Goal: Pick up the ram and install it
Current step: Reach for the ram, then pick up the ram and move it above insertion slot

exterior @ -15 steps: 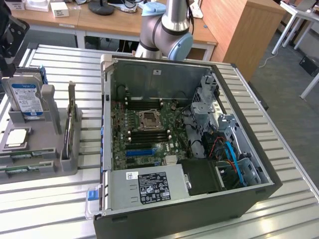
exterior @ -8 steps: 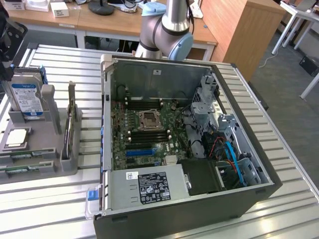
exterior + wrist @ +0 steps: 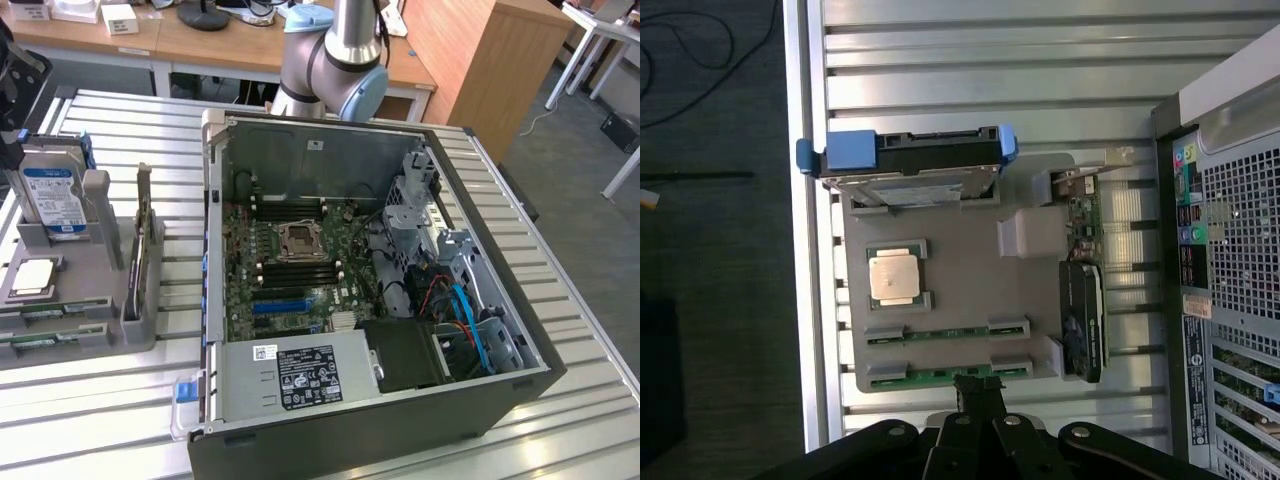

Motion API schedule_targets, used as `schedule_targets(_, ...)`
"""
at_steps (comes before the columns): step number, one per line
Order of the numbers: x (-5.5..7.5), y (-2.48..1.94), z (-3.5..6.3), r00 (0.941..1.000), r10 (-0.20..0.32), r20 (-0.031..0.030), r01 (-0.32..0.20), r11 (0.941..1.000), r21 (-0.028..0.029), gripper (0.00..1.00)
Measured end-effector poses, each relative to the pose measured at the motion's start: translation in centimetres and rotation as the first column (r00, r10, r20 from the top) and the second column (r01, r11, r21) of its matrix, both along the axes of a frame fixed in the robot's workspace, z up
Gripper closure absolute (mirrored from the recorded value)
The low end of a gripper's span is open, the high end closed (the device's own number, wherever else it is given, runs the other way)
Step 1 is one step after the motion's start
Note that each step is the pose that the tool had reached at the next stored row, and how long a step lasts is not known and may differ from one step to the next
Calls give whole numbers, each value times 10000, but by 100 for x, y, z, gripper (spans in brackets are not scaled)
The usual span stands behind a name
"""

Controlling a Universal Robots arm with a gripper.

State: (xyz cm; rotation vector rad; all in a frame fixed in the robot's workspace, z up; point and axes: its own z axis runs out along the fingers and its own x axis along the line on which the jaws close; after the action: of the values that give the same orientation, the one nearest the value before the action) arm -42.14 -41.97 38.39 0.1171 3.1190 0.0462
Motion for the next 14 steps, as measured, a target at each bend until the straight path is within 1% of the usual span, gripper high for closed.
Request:
schedule_targets(1,0,0,0,10000,0,-1,0,10000,0,89)
schedule_targets(4,0,-20,0,10000,2,0,-2,10000,0,89)
schedule_targets(14,0,-21,0,10000,1,-1,-1,10000,0,89)
